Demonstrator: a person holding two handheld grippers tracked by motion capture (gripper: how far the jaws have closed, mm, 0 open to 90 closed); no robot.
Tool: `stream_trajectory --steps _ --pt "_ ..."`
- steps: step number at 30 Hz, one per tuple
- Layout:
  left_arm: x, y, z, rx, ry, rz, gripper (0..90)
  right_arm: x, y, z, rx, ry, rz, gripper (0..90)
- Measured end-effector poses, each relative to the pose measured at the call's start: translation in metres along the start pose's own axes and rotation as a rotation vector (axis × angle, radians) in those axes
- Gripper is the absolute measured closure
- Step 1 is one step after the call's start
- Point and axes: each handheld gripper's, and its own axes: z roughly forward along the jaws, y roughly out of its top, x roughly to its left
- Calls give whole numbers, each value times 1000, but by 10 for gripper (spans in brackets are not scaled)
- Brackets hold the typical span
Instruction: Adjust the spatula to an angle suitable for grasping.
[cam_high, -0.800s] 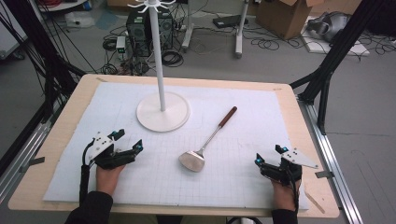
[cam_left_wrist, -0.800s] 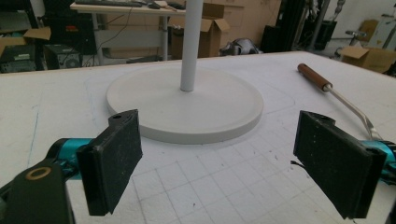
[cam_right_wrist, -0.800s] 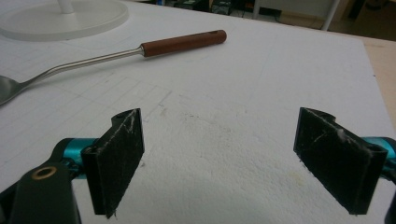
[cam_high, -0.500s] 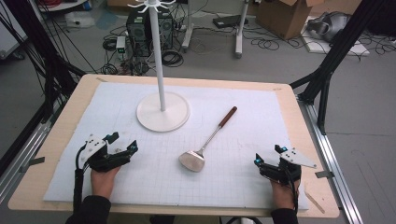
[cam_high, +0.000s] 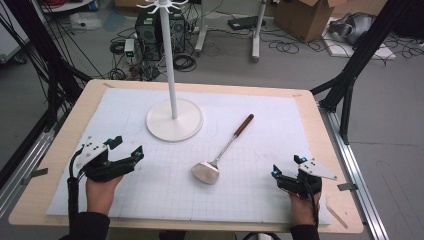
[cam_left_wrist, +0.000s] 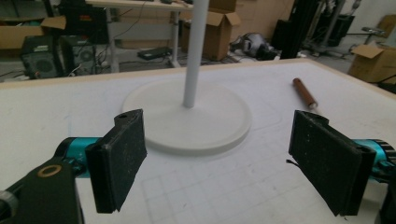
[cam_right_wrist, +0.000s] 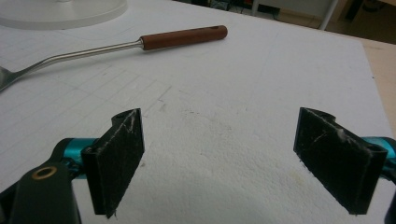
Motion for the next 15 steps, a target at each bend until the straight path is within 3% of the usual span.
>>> stream_trajectory --steps 6,13,15 --pt "-14 11 15 5 -55 0 192 0 0 0 5 3 -7 147" --pt "-45 16 41 26 -144 28 192 -1 0 0 -2 12 1 147" --pt "-48 16 44 26 -150 30 192 -1 0 0 -2 12 -1 147"
